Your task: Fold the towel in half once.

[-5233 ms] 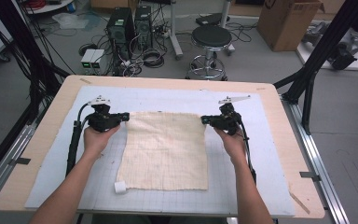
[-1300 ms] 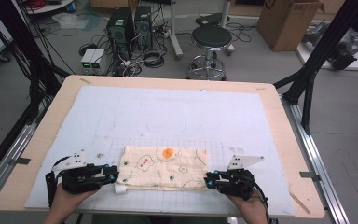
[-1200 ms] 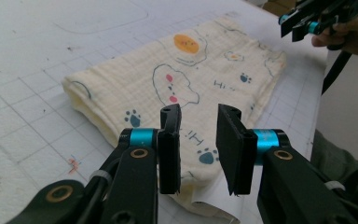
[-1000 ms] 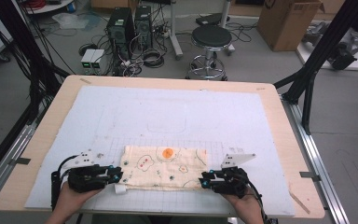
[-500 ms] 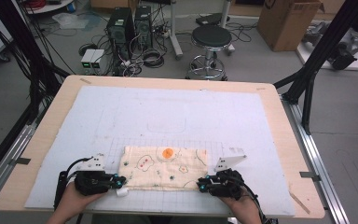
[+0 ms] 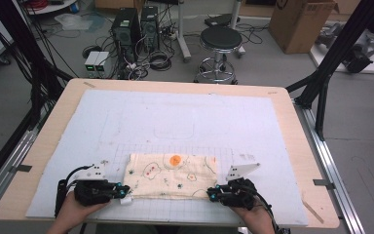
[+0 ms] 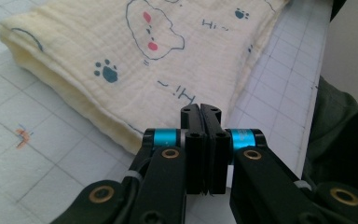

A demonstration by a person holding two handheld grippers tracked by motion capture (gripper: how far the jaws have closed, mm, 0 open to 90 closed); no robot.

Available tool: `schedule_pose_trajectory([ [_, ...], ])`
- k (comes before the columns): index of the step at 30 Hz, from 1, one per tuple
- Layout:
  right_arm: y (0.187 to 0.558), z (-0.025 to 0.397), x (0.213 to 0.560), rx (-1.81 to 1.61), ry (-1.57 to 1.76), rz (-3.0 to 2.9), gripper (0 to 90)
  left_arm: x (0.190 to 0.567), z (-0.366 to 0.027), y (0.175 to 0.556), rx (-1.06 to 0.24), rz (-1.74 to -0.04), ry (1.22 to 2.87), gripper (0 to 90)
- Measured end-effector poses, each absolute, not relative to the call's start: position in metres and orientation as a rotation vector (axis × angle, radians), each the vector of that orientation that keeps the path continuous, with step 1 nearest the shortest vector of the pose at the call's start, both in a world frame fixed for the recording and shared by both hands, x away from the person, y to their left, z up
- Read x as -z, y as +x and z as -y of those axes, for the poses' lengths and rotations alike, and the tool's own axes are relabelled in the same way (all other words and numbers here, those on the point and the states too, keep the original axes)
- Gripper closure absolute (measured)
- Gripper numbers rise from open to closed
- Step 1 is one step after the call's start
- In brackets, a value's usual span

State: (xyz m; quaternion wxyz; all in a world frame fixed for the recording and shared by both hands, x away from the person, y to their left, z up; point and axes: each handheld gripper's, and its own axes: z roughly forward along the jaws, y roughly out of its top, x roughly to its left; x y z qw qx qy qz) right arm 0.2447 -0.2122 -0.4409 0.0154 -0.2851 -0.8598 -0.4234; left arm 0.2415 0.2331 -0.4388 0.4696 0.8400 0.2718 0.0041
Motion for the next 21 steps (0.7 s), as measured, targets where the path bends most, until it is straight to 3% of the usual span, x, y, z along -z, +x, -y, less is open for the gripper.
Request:
schedule_pose_trajectory([
  [2,0.244,0.215,0.436,1.379,-0.877,2.648,71.1,0.436,-0.235,0.242,0.004,-0.670,2.020,75.9],
  [4,0.244,0.218,0.428,1.445,-0.898,2.629,65.9,0.432,-0.235,0.244,0.010,-0.672,1.979,73.0],
  [6,0.249,0.219,0.421,1.488,-0.909,2.614,65.2,0.428,-0.232,0.248,-0.012,-0.685,1.962,68.0],
  [9,0.261,0.216,0.415,1.516,-0.936,2.607,68.7,0.423,-0.221,0.258,-0.066,-0.696,1.966,68.0],
  [17,0.296,0.197,0.411,1.548,-0.953,2.596,85.9,0.421,-0.193,0.287,-0.153,-0.768,1.968,86.1],
  [21,0.312,0.182,0.407,1.541,-0.980,2.617,89.5,0.422,-0.177,0.301,-0.194,-0.790,1.988,88.5],
])
